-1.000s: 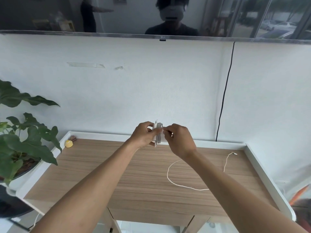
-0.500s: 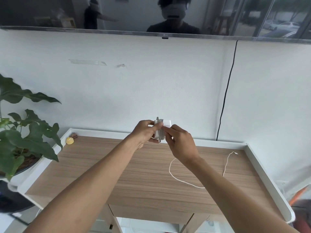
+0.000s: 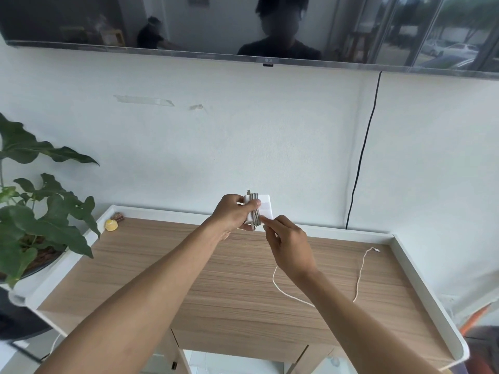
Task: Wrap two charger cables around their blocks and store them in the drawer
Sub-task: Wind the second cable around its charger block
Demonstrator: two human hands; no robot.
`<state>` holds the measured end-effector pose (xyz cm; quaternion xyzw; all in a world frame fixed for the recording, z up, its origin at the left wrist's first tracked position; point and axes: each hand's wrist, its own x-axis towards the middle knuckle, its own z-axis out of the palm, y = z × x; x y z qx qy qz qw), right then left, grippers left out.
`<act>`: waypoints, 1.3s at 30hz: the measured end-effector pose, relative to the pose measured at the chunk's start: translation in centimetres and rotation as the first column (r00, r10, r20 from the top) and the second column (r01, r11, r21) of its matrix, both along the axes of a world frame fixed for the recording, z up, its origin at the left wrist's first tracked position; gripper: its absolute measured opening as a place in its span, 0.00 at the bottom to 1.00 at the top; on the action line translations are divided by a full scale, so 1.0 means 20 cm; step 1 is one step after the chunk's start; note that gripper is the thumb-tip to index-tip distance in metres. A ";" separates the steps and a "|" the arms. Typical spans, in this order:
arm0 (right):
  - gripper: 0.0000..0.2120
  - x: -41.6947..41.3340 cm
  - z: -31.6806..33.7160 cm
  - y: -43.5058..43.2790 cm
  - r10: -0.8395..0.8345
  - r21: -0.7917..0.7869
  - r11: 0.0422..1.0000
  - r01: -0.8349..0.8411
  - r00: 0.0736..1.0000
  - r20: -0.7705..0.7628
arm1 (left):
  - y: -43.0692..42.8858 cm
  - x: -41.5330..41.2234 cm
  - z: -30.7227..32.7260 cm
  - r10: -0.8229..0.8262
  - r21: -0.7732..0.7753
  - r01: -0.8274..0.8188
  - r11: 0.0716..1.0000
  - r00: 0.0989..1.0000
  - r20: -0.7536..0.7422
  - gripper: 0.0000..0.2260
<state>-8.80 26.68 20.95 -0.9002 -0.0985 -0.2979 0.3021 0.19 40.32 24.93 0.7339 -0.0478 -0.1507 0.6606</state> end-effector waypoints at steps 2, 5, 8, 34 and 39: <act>0.09 -0.01 -0.01 -0.01 0.005 0.051 0.999 -0.005 1.000 0.008 | 0.00 -0.01 -0.02 0.009 0.006 -0.010 1.000 1.000 0.009 0.11; 0.05 -0.02 -0.02 -0.03 -0.007 0.302 0.952 0.037 0.995 -0.100 | -0.01 -0.01 -0.04 0.061 -0.044 -0.060 0.997 0.998 0.028 0.10; 0.04 -0.04 -0.03 -0.06 0.046 0.488 0.869 0.082 0.969 -0.244 | -0.01 -0.01 -0.03 0.036 -0.110 -0.035 0.993 0.999 0.004 0.11; 0.19 0.14 0.10 -0.26 0.521 0.565 0.795 0.220 0.229 -0.822 | 0.11 -0.07 -0.01 -0.642 0.328 0.633 0.701 0.761 -0.096 0.14; 0.16 0.17 0.13 -0.23 0.469 0.516 0.823 0.238 0.227 -0.853 | 0.12 -0.07 -0.03 -0.648 0.393 0.641 0.659 0.749 -0.134 0.16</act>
